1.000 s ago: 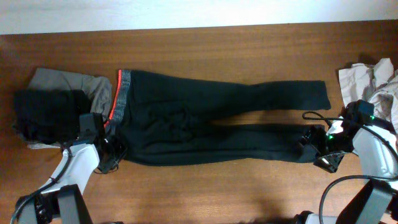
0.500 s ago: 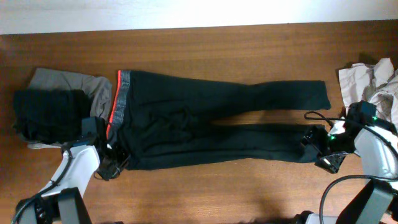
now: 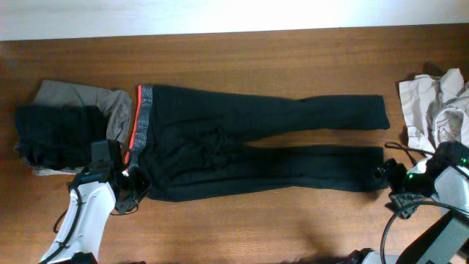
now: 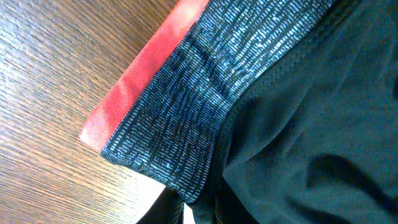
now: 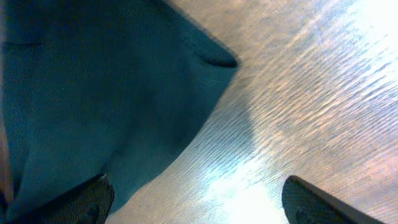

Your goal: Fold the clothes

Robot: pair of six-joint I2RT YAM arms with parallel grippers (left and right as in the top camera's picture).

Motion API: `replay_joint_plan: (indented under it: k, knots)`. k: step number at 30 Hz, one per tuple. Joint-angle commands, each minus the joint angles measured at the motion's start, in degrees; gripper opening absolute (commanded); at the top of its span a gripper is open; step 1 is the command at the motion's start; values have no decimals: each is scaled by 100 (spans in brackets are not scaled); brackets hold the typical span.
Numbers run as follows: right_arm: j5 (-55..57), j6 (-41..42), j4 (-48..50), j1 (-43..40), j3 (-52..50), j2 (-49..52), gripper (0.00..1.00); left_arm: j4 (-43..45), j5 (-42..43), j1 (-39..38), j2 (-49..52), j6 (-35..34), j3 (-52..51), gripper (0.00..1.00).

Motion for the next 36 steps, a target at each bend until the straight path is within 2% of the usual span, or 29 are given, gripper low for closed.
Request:
replay_joint_plan:
  k: [1, 14, 18, 21, 22, 24, 25, 30, 36]
  knots:
    - [39, 175, 404, -118, -407, 9, 91, -4, -68, -22, -76, 162, -31, 15]
    - [304, 719, 1718, -118, -992, 11, 52, -4, -68, -22, -76, 251, -31, 15]
    - [326, 850, 1759, -111, -1012, 15, 38, 0, -68, -22, -76, 291, -31, 16]
    - [328, 850, 1766, -111, -1045, 15, 31, 2, -92, -22, -76, 291, -31, 16]
    - [330, 850, 1768, -111, -1049, 15, 27, 2, -92, -22, -76, 291, -31, 16]
    - [339, 846, 1770, -111, -1049, 15, 8, 2, -92, -22, -76, 293, -31, 16]
    - [374, 824, 1777, -111, -1049, 15, 4, 2, -92, -22, -76, 295, -31, 16]
    - [494, 671, 1574, -111, -872, -22, 4, -4, -177, -22, -76, 671, -22, 16]
    - [494, 671, 470, -111, -138, -334, 4, -345, -177, -22, -79, 883, 334, 12]
